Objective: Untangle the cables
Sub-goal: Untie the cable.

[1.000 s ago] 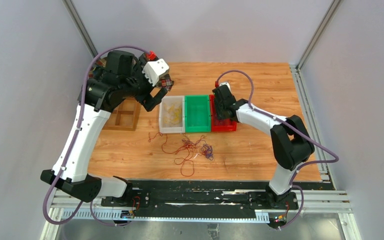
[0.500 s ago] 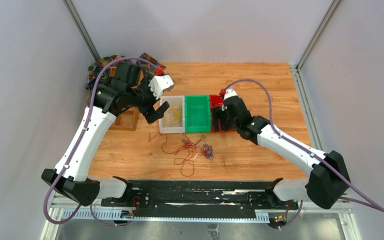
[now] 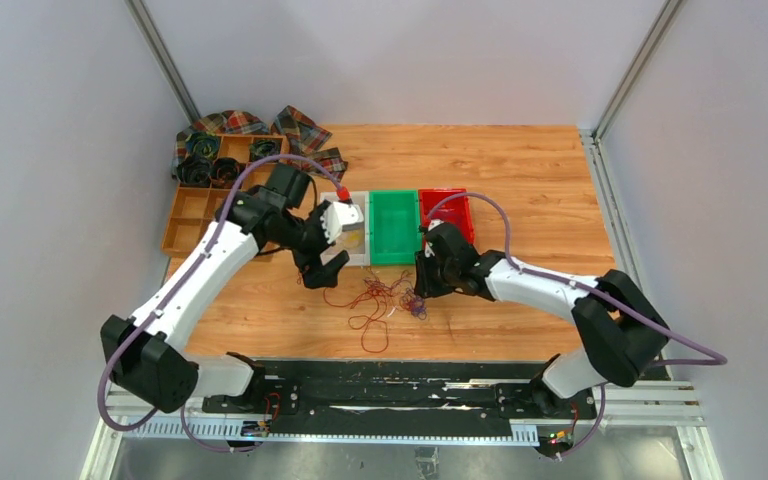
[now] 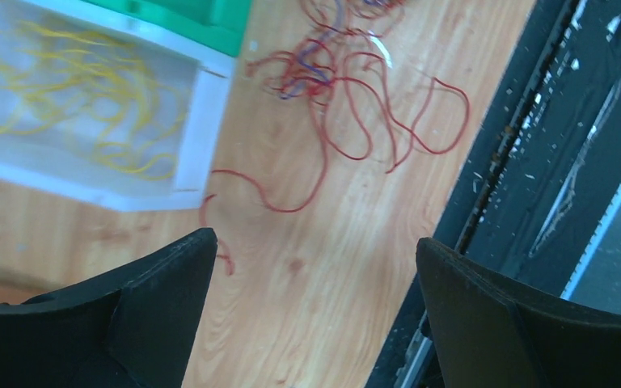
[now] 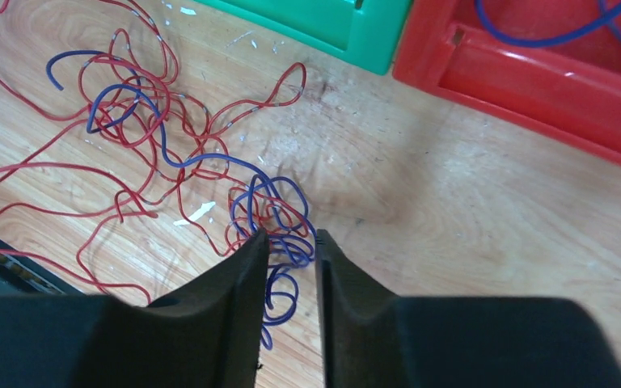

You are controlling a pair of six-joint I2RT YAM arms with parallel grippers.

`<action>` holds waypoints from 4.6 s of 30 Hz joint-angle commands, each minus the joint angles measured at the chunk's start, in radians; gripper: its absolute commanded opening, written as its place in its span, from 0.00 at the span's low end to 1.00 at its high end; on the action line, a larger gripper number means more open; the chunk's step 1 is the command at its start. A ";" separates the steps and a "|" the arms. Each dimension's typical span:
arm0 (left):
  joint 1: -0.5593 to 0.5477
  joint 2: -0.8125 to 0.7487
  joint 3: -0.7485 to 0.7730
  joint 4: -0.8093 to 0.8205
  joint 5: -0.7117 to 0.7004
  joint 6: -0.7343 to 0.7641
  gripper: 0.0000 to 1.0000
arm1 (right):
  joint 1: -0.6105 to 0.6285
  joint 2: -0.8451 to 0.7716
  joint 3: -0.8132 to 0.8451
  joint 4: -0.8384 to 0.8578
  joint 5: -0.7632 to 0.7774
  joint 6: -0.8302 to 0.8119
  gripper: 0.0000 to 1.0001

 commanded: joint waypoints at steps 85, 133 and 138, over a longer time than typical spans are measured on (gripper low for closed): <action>0.376 -0.128 0.228 -0.251 0.185 0.227 0.98 | -0.021 -0.346 0.300 0.212 -0.447 0.027 0.01; 0.113 -0.410 -0.141 0.701 0.313 -0.792 0.01 | 0.118 -0.275 0.406 0.294 -0.219 -0.021 0.65; 0.114 -0.414 -0.087 0.737 0.192 -0.830 0.01 | 0.130 -0.360 0.248 0.205 -0.103 -0.059 0.72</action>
